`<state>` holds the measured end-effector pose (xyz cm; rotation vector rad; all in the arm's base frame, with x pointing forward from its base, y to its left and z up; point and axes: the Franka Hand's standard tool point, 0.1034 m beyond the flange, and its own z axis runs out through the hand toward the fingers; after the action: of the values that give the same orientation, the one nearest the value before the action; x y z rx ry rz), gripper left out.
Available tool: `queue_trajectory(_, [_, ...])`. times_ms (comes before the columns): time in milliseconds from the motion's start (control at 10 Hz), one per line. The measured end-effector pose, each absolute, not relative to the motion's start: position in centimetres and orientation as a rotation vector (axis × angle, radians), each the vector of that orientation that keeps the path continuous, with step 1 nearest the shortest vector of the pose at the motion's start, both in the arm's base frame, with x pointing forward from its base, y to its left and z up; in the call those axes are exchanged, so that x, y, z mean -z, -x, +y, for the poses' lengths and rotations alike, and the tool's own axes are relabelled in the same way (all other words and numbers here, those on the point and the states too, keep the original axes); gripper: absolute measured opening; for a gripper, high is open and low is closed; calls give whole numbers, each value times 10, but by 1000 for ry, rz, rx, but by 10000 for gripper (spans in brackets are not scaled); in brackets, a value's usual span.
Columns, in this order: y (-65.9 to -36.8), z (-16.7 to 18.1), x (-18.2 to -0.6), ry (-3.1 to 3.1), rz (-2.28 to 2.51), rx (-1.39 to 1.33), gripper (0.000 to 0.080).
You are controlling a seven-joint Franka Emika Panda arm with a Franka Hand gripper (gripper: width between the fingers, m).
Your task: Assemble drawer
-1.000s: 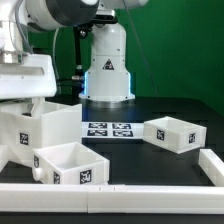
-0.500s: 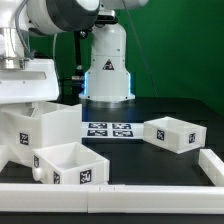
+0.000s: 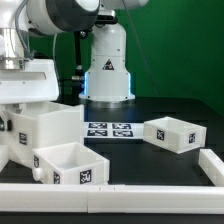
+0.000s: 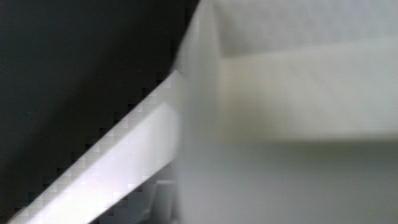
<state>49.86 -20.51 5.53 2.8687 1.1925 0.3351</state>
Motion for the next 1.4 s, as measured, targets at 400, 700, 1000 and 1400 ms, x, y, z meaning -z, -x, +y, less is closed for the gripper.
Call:
queue_trajectory(400, [-499,-205,-55,-2870,1190,-335,39])
queue_trajectory(700, [-475,-179,-72,-2985,976,-299,33])
queue_trajectory(1000, [-451,-151,-106,-3044,789,-260,33])
queue_trajectory(1400, [-457,-151,-106,-3024,810,-250,33])
